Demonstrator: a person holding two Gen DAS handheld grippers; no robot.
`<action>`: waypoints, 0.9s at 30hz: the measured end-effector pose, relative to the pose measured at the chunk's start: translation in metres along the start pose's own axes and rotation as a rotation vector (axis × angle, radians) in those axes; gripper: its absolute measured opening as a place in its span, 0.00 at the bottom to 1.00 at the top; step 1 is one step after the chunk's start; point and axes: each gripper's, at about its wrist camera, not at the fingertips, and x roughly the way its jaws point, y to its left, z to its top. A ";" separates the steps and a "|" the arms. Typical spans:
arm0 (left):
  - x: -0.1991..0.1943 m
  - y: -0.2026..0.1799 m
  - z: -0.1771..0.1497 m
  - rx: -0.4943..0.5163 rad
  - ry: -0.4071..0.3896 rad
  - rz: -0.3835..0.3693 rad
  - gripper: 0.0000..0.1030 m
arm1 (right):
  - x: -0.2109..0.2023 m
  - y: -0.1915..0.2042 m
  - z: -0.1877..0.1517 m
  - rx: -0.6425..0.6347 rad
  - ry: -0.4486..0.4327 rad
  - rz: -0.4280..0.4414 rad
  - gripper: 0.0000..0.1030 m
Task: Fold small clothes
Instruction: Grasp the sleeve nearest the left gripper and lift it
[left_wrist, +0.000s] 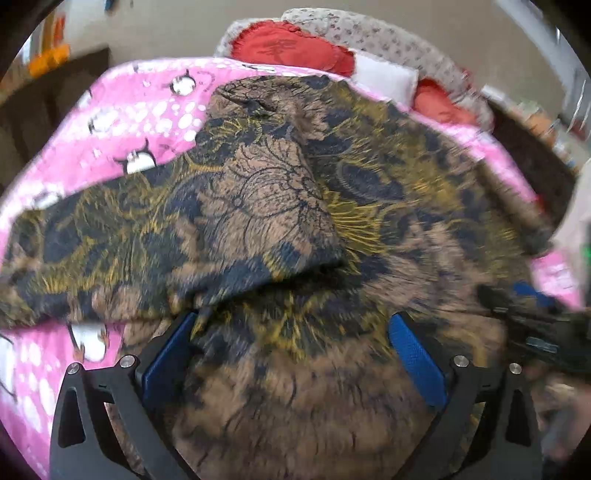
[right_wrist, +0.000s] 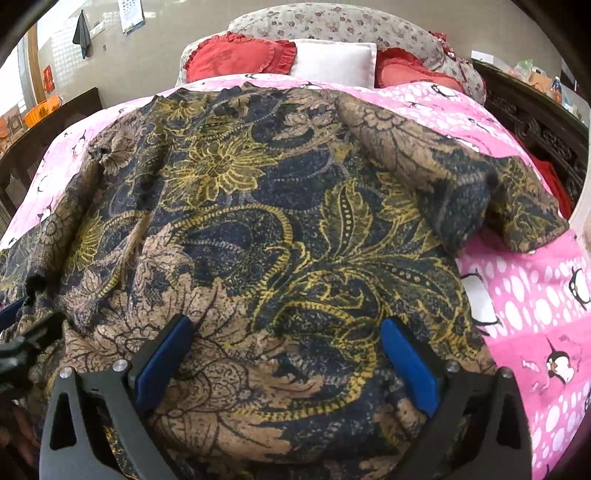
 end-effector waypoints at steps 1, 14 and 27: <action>-0.013 0.011 -0.003 -0.033 0.006 -0.064 0.84 | 0.000 0.000 0.000 0.001 0.000 0.002 1.00; -0.083 0.220 0.014 -0.425 -0.116 0.011 0.83 | -0.003 0.002 -0.002 -0.010 -0.009 -0.014 1.00; -0.053 0.207 0.021 -0.414 -0.048 -0.152 0.15 | -0.003 0.002 -0.002 -0.010 -0.008 -0.014 1.00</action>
